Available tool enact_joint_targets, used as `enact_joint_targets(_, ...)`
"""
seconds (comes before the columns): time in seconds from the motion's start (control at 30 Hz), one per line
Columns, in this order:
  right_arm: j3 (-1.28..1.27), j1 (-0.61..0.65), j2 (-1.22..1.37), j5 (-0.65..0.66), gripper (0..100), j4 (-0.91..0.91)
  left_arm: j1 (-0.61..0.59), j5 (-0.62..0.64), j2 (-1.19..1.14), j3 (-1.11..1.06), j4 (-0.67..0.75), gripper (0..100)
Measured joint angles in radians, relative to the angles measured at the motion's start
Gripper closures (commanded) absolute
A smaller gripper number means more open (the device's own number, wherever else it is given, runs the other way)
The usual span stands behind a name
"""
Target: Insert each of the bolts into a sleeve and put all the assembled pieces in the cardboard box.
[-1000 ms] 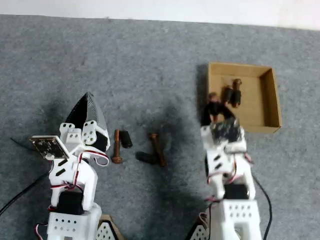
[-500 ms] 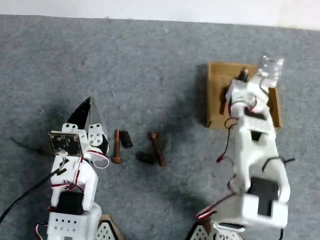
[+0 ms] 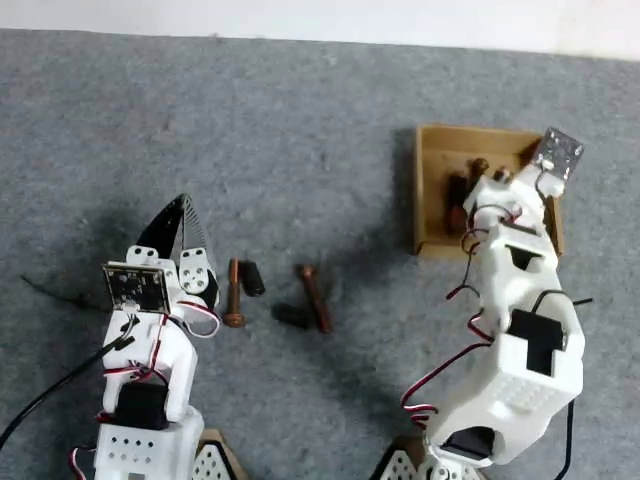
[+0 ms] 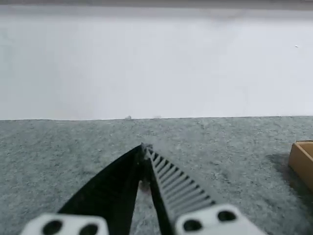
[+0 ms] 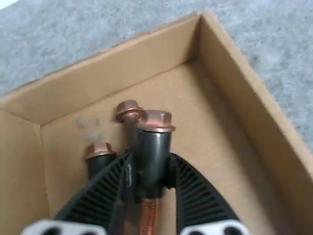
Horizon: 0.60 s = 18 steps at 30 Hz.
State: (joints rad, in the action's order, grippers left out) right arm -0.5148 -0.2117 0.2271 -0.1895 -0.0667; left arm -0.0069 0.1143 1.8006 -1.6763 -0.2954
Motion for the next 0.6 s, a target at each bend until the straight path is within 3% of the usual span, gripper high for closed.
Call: enact_joint_targets(0.6,-0.037,0.048,-0.100,0.000,85.0,-0.015,0.002,0.000,0.000,0.000,0.000,99)
